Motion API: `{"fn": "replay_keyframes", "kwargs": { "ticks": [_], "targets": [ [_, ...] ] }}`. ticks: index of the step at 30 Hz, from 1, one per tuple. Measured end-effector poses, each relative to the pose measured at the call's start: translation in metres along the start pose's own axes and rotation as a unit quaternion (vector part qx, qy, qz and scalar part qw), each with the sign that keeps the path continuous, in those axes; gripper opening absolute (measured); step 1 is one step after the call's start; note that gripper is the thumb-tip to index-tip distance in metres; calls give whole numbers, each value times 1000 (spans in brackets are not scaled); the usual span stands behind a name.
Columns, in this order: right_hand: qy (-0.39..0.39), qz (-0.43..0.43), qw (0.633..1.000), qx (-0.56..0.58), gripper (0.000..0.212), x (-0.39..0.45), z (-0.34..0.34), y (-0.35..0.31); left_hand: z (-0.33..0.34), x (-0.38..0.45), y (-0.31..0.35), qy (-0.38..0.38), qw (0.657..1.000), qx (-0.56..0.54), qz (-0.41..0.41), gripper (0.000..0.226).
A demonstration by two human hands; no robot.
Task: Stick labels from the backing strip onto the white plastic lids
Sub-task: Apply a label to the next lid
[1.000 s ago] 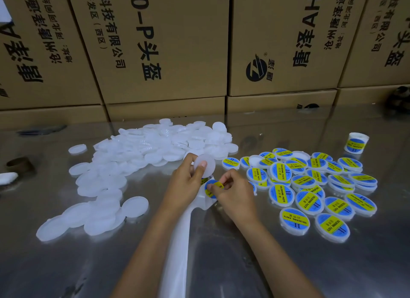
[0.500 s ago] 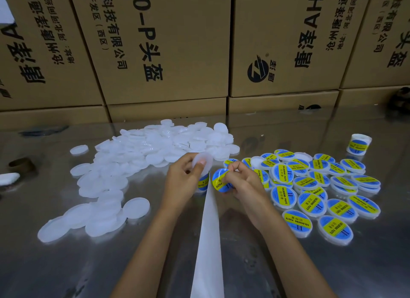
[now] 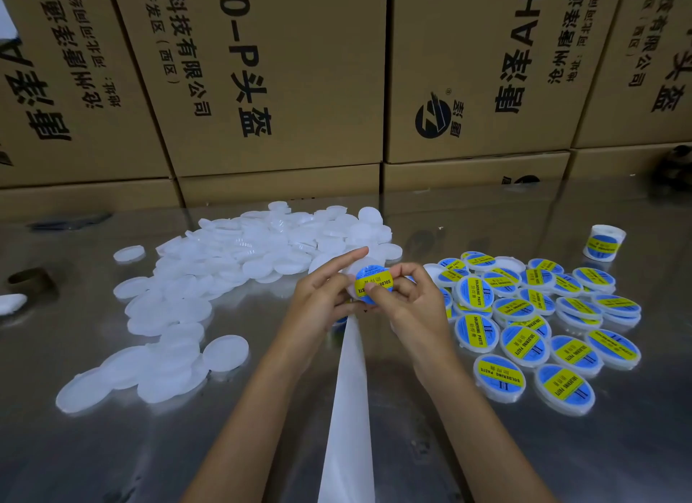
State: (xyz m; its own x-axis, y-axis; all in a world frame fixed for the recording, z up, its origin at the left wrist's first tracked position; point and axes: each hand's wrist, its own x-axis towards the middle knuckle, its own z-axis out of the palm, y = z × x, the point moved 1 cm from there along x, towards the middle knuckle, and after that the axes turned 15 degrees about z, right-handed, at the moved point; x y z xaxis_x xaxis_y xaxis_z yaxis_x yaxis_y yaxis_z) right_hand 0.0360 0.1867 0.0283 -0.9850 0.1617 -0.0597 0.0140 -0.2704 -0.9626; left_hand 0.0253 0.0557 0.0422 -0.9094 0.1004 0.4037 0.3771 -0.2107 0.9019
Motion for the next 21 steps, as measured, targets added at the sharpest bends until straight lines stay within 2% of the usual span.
{"fn": "replay_keyframes", "kwargs": {
  "ticks": [5, 12, 21],
  "targets": [
    [-4, -8, 1000, -9, 24, 0, -1, 0, 5, -4, 4, -11, 999, 28, 13, 47],
    [-3, -15, 1000, -20, 24, 2, -1, 3, 7, -7, 7, -29, 998, 43, 36, 37],
    [14, -36, 998, -49, 28, 4, -2, 8, 9, -6, 7, -43, 993, 90, 70, 39]
  ]
}}
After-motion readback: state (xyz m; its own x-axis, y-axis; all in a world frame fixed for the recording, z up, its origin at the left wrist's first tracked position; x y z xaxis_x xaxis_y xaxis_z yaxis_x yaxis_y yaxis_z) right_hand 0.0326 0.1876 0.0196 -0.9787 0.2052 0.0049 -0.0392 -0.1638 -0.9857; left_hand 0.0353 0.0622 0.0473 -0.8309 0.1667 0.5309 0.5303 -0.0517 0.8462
